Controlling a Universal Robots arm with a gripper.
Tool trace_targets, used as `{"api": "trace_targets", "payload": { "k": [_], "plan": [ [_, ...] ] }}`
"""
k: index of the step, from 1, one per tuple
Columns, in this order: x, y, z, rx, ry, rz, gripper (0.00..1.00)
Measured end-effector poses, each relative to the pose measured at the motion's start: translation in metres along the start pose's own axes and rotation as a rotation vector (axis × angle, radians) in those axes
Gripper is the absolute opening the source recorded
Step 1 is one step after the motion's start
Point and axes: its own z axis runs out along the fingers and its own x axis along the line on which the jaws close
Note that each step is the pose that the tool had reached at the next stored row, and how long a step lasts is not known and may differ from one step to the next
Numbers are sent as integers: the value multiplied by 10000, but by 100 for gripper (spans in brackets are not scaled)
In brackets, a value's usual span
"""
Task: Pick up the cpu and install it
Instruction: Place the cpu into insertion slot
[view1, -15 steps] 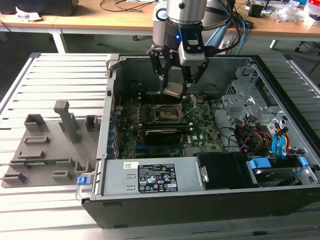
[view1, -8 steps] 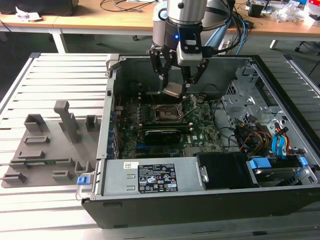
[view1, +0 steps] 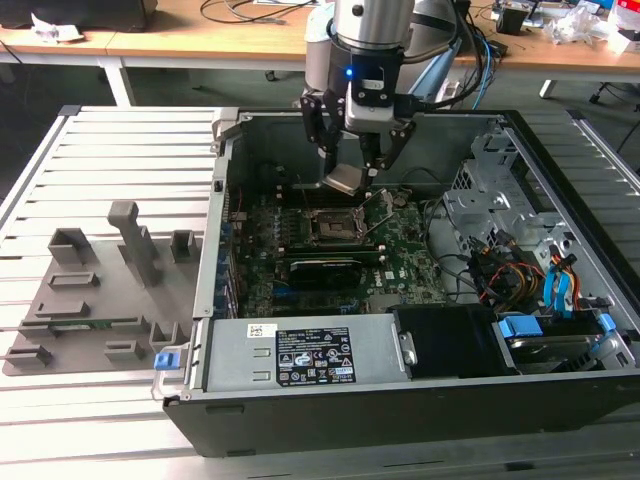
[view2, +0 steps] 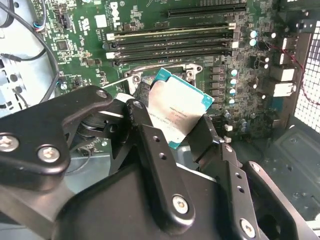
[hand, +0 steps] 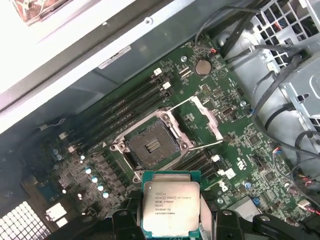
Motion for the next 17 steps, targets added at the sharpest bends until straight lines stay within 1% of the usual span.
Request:
{"api": "trace_targets", "payload": {
  "k": [1,2,5,8,10,17],
  "plan": [
    [0,0,0,3,13,165,55],
    [0,0,1,6,32,421,55],
    [0,0,1,11,54,706,55],
    [0,0,1,19,89,1165,55],
    [0,0,1,21,101,1320,55],
    [0,0,2,39,179,2334,55]
  ]
}}
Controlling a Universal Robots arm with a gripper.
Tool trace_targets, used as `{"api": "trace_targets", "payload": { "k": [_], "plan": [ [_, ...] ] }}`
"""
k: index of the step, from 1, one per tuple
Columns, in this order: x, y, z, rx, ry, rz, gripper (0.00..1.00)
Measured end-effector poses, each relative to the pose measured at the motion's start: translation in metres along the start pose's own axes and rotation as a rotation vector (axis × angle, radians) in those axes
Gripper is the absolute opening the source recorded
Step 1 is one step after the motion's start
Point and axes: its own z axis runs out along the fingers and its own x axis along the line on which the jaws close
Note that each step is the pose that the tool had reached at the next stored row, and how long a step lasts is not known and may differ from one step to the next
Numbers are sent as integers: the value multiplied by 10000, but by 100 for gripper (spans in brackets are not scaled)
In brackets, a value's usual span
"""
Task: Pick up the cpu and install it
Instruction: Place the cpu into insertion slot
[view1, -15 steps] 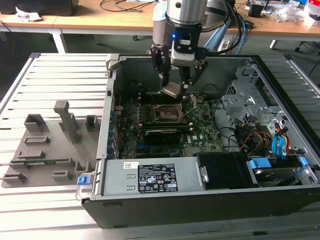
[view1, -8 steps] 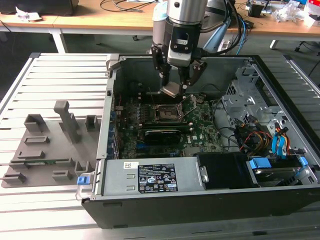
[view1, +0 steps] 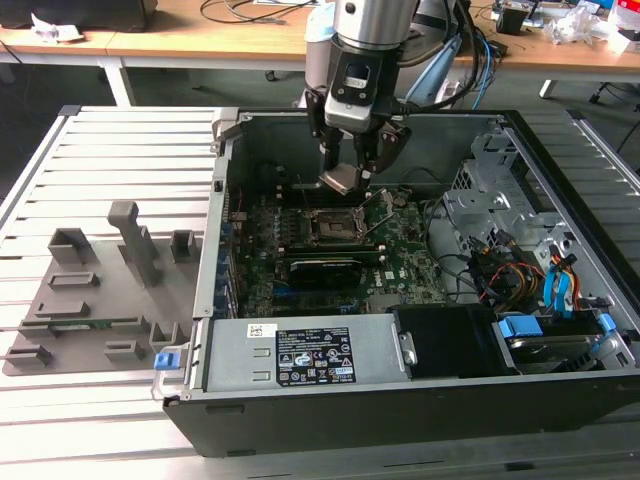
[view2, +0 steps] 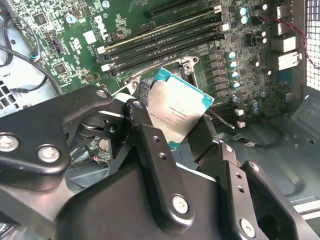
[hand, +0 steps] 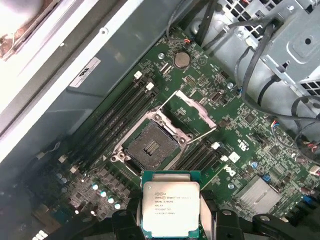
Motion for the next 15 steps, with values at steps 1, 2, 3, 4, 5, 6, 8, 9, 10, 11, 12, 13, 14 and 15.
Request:
{"api": "trace_targets", "payload": {
  "k": [1,2,3,4,5,6,8,9,10,11,12,13,14,15],
  "plan": [
    [0,0,0,2,10,139,55],
    [0,0,0,4,17,233,55],
    [0,0,0,5,22,295,55],
    [0,0,0,7,27,369,55],
    [0,0,0,9,36,481,55],
    [0,0,1,9,41,541,55],
    [0,0,1,14,58,774,55],
    [0,0,1,15,68,898,55],
    [0,0,1,17,74,982,55],
    [0,0,1,18,78,1032,55],
    [0,0,1,20,87,1153,55],
    [0,0,1,24,103,1354,55],
    [0,0,1,25,110,1447,55],
    [0,0,1,27,120,1581,55]
  ]
}}
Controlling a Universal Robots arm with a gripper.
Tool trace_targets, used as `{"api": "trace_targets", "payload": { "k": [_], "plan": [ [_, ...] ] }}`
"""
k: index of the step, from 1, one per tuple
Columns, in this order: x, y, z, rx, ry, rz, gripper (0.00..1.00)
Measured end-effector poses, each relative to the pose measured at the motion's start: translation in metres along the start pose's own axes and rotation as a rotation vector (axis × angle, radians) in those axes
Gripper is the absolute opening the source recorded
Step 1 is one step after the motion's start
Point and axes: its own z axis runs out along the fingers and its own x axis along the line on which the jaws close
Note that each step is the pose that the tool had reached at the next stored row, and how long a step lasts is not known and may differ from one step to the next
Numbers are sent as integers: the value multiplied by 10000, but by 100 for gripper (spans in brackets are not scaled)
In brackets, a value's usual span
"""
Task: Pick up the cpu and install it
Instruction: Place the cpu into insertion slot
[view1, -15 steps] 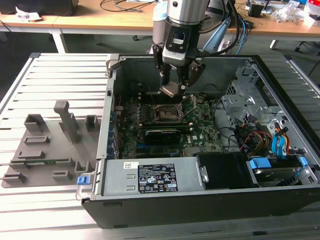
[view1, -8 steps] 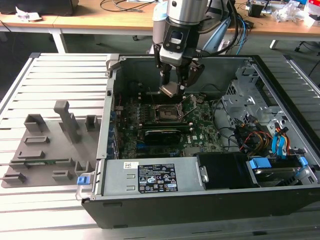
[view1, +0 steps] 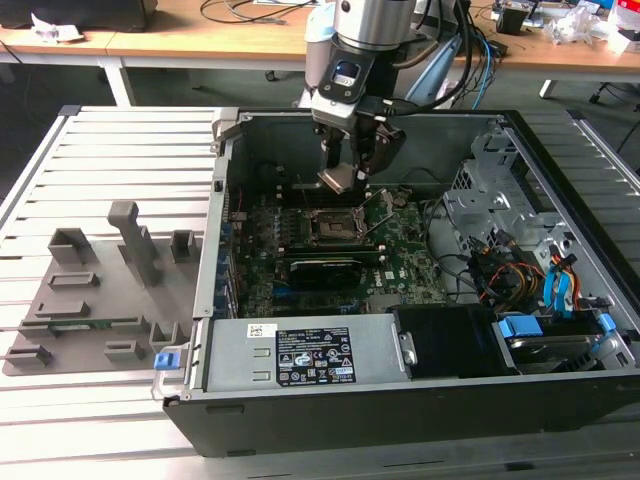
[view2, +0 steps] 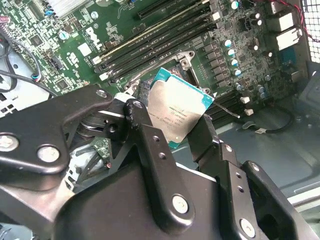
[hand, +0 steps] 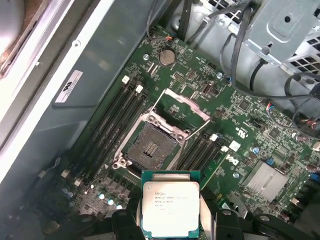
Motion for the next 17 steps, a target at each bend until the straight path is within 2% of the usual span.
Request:
{"api": "trace_targets", "payload": {
  "k": [4,15,17],
  "plan": [
    [0,0,0,6,25,322,55],
    [0,0,1,29,130,1698,55],
    [0,0,1,31,140,1839,55]
  ]
}}
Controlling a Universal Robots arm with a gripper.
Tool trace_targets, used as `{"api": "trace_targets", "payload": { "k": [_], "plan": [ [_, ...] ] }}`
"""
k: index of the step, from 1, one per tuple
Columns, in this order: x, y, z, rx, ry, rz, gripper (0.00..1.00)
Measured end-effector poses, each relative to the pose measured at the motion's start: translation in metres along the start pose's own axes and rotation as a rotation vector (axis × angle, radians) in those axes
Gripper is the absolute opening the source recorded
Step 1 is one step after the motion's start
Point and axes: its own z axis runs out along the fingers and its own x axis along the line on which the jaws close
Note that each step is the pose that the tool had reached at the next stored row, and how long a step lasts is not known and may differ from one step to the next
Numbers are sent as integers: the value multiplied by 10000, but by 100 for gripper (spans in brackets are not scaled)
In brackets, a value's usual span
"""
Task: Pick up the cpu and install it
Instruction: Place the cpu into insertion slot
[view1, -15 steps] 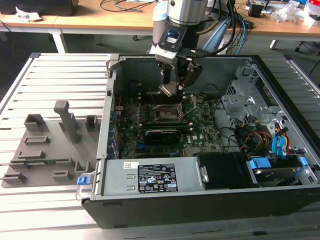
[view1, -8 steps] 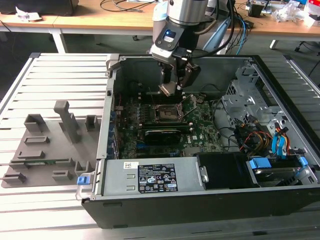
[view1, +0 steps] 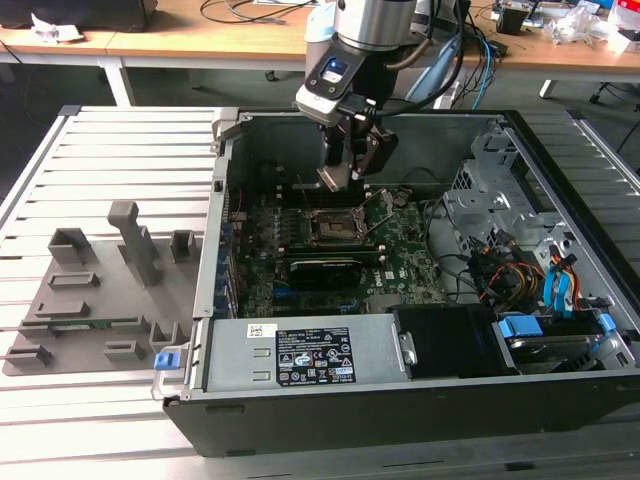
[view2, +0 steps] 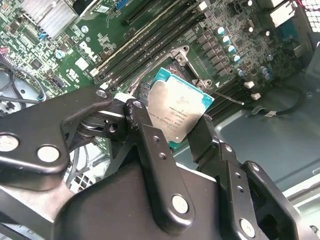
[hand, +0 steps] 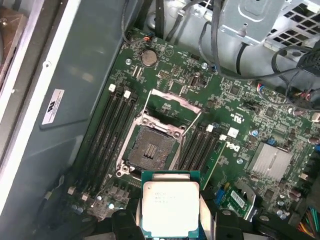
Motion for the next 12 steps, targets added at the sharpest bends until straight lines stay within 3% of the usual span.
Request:
{"api": "trace_targets", "payload": {
  "k": [12],
  "plan": [
    [0,0,2,23,105,1373,55]
  ]
}}
